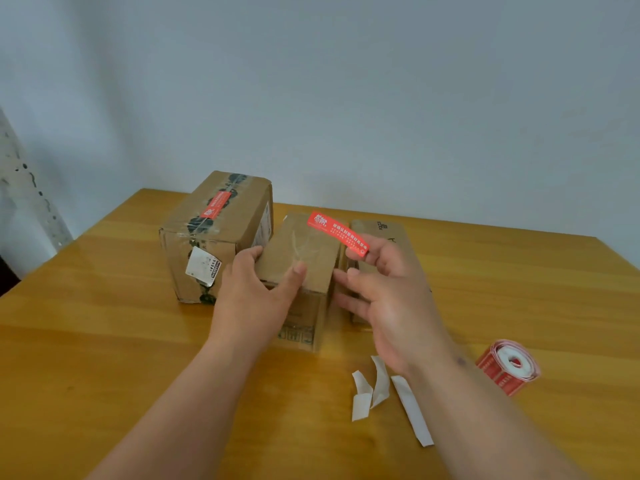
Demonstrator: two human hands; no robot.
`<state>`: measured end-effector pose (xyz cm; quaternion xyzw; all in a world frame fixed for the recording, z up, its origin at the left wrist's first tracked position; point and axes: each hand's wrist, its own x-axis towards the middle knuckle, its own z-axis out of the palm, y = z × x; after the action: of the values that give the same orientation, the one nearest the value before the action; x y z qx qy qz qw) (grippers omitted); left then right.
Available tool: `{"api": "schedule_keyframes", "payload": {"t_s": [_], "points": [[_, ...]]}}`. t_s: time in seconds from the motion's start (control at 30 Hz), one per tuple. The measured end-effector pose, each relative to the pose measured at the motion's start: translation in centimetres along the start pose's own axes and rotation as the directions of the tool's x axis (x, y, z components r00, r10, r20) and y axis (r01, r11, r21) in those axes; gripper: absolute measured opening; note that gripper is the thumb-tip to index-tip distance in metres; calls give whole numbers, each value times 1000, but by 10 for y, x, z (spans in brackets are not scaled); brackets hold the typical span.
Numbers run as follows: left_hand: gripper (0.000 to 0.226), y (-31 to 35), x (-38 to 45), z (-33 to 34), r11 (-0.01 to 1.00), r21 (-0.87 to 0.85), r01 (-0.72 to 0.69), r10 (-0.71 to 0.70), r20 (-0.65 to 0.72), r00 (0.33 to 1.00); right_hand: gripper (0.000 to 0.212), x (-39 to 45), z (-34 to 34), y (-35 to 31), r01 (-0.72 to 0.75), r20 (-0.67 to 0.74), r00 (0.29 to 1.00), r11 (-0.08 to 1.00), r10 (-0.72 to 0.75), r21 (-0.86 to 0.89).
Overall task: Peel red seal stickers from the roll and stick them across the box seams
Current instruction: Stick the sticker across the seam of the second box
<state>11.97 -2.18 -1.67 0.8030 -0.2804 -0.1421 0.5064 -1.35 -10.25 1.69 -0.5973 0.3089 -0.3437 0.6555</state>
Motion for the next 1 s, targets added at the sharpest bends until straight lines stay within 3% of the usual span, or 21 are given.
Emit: {"api": "schedule_keyframes", "payload": {"t_s": [0.07,0.27,0.53,0.7,0.83,1.0], "points": [[84,-2,-7,-10,999,39,-15,14,15,1000,32,-13,1,-1,-20,27,999,1000,20,7],[72,-10,-22,-36,999,18,31,-32,113,993,27,-41,6,0,-40,70,997,998,44,-52],[58,-11,-22,-63,989,-117,88,-39,372,927,11,-35,5,-14,110,-74,987,927,-146,-359],[46,-16,-13,-66,990,-138,36,34,475,879,12,-26,6,-18,142,-28,983,842,-183,-521],[34,-21,-13,-59,987,-158,-22,90,437,895,13,-19,8,-16,137,45,989,763,-140,-632],[28,-15,-21,-53,964,-260,-60,111,185,977,14,-17,12,-17,173,106,985,743,-138,-646]]}}
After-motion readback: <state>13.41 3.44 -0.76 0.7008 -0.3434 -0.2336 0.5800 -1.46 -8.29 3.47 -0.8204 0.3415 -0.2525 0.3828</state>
